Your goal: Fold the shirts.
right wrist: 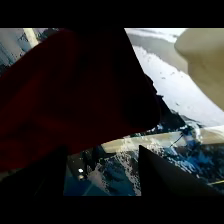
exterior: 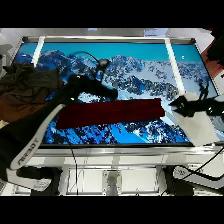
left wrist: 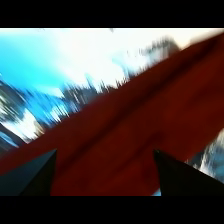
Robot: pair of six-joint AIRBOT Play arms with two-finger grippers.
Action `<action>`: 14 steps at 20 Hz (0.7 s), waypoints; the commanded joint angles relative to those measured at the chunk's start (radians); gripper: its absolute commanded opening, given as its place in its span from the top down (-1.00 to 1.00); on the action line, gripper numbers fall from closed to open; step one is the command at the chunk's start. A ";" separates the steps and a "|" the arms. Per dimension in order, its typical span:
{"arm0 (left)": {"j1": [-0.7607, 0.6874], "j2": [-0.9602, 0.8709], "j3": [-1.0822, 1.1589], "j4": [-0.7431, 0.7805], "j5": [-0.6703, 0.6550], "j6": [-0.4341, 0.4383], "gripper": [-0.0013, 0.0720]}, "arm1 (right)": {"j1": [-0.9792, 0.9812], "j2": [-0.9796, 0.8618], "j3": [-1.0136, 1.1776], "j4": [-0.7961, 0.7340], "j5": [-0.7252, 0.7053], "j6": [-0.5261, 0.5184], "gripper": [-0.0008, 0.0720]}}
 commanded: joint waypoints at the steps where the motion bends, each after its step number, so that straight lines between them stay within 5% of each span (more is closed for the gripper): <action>1: -0.042 -0.089 0.003 -0.005 0.052 -0.015 -0.94 | -0.008 0.000 -0.182 0.137 -0.073 -0.035 -0.47; 4: -0.041 -0.105 0.003 -0.003 0.051 -0.015 -0.94 | 0.006 -0.001 -0.269 0.246 -0.180 -0.085 -0.70; 14: -0.040 -0.105 0.003 0.016 0.062 -0.008 -0.94 | 0.188 -0.130 -0.286 0.629 -0.507 -0.221 -0.69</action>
